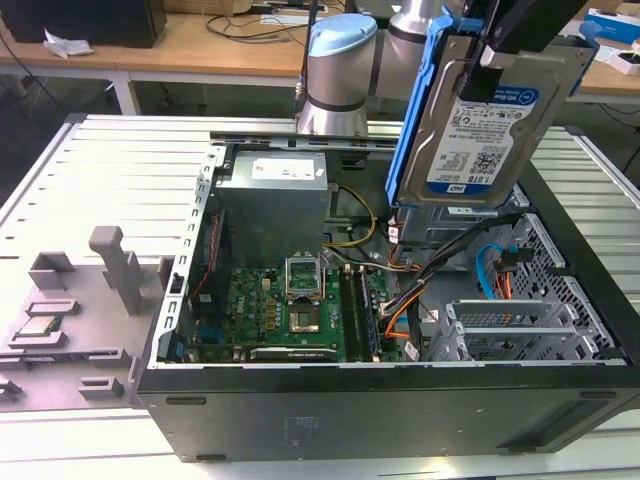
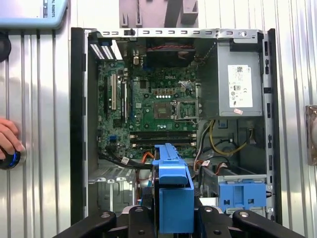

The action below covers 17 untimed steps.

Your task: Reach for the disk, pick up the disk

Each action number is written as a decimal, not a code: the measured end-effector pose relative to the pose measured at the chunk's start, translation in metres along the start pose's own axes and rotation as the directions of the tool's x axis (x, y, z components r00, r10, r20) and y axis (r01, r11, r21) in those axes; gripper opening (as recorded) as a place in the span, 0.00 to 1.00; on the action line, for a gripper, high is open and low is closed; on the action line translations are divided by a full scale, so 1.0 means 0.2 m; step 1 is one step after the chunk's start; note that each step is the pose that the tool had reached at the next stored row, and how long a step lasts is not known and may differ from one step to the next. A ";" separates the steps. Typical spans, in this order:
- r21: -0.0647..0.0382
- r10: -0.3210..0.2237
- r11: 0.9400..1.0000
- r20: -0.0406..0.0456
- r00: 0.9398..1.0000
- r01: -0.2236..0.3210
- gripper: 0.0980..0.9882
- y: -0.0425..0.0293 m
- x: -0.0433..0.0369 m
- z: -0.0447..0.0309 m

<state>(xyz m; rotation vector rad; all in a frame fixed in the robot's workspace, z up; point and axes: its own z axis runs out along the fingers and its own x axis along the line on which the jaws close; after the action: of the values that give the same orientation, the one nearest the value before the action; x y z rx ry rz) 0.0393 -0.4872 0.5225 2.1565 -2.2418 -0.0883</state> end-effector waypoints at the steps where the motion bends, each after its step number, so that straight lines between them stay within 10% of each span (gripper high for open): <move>1: 0.000 0.000 1.000 0.000 1.000 0.000 0.30 0.000 0.013 0.000; 17: 0.000 0.000 1.000 0.000 1.000 0.000 0.30 -0.004 0.105 -0.001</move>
<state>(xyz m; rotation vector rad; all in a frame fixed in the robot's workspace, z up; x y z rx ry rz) 0.0393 -0.5081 0.5223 2.1565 -2.2418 -0.0883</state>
